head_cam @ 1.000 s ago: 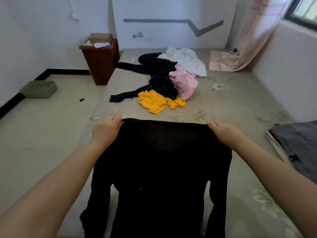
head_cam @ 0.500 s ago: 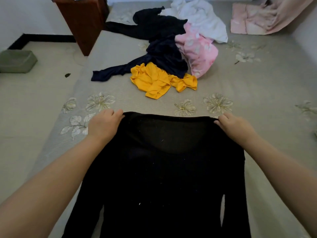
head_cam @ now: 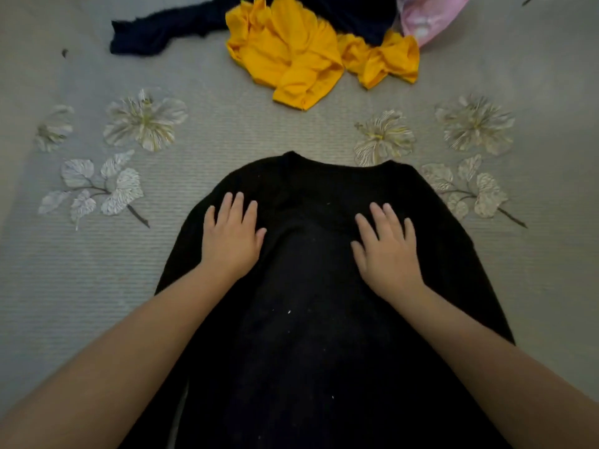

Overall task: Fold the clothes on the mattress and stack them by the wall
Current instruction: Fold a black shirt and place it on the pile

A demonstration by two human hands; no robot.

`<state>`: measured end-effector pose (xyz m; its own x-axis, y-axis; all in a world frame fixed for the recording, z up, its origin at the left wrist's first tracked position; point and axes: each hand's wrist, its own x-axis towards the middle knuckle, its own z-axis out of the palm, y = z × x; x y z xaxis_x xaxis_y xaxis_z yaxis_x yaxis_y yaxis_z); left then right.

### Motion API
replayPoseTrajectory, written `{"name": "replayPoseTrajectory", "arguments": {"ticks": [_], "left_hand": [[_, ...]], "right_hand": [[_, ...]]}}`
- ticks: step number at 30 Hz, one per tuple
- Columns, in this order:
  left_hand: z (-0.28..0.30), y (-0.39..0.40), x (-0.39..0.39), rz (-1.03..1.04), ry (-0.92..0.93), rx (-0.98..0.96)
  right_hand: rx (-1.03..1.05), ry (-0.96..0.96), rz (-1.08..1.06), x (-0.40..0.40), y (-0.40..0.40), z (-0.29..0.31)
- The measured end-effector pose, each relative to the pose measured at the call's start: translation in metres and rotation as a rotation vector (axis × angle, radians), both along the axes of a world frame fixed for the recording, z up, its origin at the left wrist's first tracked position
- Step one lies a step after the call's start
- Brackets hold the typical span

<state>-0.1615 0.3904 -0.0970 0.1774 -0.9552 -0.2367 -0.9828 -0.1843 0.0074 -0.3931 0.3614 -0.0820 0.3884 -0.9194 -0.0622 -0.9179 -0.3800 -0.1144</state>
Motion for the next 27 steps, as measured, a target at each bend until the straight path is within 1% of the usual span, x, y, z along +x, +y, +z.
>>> {"name": "replayPoseTrajectory", "arguments": {"ticks": [2, 6, 8, 11, 13, 16, 18, 20, 22, 24, 25, 27], "left_hand": [[-0.006, 0.016, 0.007, 0.014, 0.075, -0.024], [0.004, 0.049, 0.022, 0.082, 0.335, -0.207], [0.009, 0.075, 0.03, 0.166, 0.369, -0.239], [0.015, 0.121, 0.043, 0.397, 0.42, -0.171], [0.017, 0.153, 0.055, 0.53, 0.427, -0.117], [0.018, 0.2, 0.064, 0.588, 0.426, -0.011], [0.018, 0.223, 0.064, 0.617, 0.491, 0.027], [0.017, 0.237, 0.064, 0.657, 0.544, 0.035], [0.019, 0.243, 0.067, 0.746, 0.635, -0.045], [0.025, 0.238, 0.074, 0.838, 0.693, -0.216], [0.027, 0.233, 0.079, 0.873, 0.678, -0.305], [0.031, 0.217, 0.093, 0.932, 0.594, -0.442]], "right_hand": [[0.006, -0.034, 0.067, 0.012, 0.033, -0.009], [0.077, -0.083, 0.148, 0.042, 0.074, -0.019], [0.119, -0.127, 0.159, 0.062, 0.082, -0.016], [0.166, -0.191, 0.187, 0.093, 0.087, -0.014], [0.212, -0.181, 0.224, 0.112, 0.088, -0.016], [0.352, -0.063, 0.234, 0.127, 0.09, -0.027], [0.376, 0.007, 0.234, 0.129, 0.091, -0.031], [0.386, 0.034, 0.238, 0.13, 0.092, -0.028], [0.37, 0.027, 0.233, 0.132, 0.088, -0.018], [0.276, -0.075, 0.223, 0.137, 0.074, -0.004], [0.218, -0.117, 0.235, 0.14, 0.063, 0.004], [0.129, -0.118, 0.27, 0.149, 0.038, 0.019]]}}
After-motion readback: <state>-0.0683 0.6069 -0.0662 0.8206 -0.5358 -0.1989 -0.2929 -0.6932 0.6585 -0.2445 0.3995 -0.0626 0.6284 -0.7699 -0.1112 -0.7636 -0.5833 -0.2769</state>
